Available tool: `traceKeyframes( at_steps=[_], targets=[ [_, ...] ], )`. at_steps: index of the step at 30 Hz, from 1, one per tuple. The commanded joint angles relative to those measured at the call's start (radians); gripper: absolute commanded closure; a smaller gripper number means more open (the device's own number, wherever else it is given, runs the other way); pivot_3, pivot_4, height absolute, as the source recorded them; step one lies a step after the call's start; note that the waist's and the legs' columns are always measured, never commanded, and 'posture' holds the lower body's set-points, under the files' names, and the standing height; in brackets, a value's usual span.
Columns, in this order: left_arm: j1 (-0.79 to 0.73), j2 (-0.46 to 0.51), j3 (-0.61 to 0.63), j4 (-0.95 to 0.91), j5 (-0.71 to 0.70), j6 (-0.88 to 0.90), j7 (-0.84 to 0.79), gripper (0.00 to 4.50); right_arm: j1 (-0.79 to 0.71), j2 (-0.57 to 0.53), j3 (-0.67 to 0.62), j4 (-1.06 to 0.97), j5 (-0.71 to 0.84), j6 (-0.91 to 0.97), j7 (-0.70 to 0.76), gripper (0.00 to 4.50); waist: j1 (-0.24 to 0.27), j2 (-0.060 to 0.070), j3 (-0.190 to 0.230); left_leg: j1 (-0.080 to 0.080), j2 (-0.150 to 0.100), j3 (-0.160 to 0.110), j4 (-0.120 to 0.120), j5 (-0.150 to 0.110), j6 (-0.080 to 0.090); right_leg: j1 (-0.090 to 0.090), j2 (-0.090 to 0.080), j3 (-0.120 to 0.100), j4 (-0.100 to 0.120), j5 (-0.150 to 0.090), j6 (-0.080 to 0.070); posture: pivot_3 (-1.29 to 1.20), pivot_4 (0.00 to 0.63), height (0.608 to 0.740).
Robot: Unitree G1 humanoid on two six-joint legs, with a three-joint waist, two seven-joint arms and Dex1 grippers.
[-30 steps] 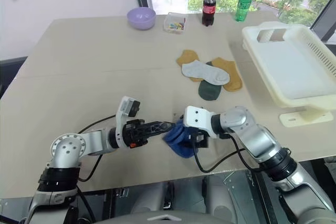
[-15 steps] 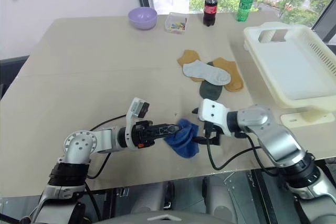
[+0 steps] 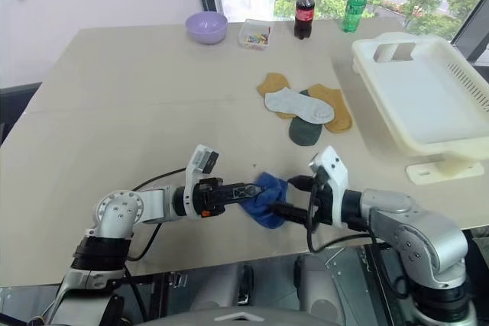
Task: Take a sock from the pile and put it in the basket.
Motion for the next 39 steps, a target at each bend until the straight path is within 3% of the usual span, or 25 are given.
traceKeyframes(
  at_steps=[1,5,10,11,13,17,22,28,39],
  targets=[
    [-0.001,-0.001,0.0,-0.012,0.007,-0.01,-0.027,0.0,-0.012,0.039,-0.027,-0.033,0.03,0.101,-0.107,0.02,0.0,0.0,0.0,0.0,0.0,0.0,0.001,0.0,0.0,0.0,0.0,0.0,0.001,0.0,0.0,0.0,0.15,0.735],
    [-0.003,-0.005,0.005,-0.009,0.018,-0.013,-0.031,0.0,0.009,0.055,0.028,-0.023,0.007,0.124,-0.177,0.02,-0.001,0.0,0.0,0.0,0.0,0.0,0.004,0.0,0.0,0.0,0.0,0.0,0.003,0.0,0.001,0.0,0.15,0.735],
    [-0.002,-0.01,0.011,-0.005,0.032,-0.023,-0.033,0.0,0.065,-0.015,0.13,0.006,-0.028,0.094,-0.194,0.02,-0.002,0.0,0.0,0.0,0.0,0.0,0.005,0.0,0.0,0.0,0.0,0.0,0.004,-0.001,0.001,0.0,0.15,0.735],
    [-0.002,-0.014,0.013,-0.004,0.033,-0.025,-0.032,0.0,0.065,-0.017,0.136,0.018,-0.027,0.089,-0.196,0.42,-0.002,0.0,-0.001,0.0,0.0,0.001,0.005,0.0,0.0,0.0,0.0,0.001,0.004,-0.001,0.001,0.0,0.15,0.735],
    [-0.001,-0.017,0.013,-0.005,0.035,-0.029,-0.031,0.0,0.059,-0.02,0.15,0.04,-0.02,0.082,-0.192,0.8,-0.002,0.0,-0.001,0.0,0.0,0.0,0.005,0.0,0.0,0.001,0.0,0.001,0.004,-0.001,0.001,0.0,0.15,0.735],
    [0.004,-0.02,0.013,-0.008,0.039,-0.037,-0.03,0.0,0.041,-0.013,0.151,0.087,0.009,0.086,-0.175,2.66,-0.003,0.0,-0.001,0.0,0.0,0.0,0.005,0.0,0.0,0.0,0.001,0.0,0.004,-0.001,0.001,0.0,0.15,0.735],
    [0.012,-0.023,0.022,-0.016,0.039,-0.042,-0.024,0.0,0.021,-0.017,0.155,0.139,0.037,0.082,-0.148,4.41,-0.004,0.0,-0.001,0.0,0.0,0.0,0.005,0.0,0.0,0.0,0.002,0.0,0.004,-0.001,0.001,0.0,0.15,0.735],
    [0.022,-0.025,0.031,-0.03,0.057,-0.077,-0.025,0.0,0.008,-0.019,0.138,0.163,0.071,0.088,-0.132,4.41,-0.004,0.0,-0.001,0.001,0.001,0.0,0.005,0.0,0.0,0.0,0.002,0.001,0.004,-0.001,0.001,0.0,0.15,0.735],
    [0.079,-0.028,-0.069,-0.112,0.46,-0.623,-0.073,0.0,-0.058,-0.115,-0.001,0.257,0.049,0.021,-0.156,4.41,0.003,0.0,-0.001,0.0,0.0,0.002,0.006,0.0,0.0,0.0,-0.001,0.003,0.004,-0.001,0.001,0.0,0.15,0.735]
  ],
)
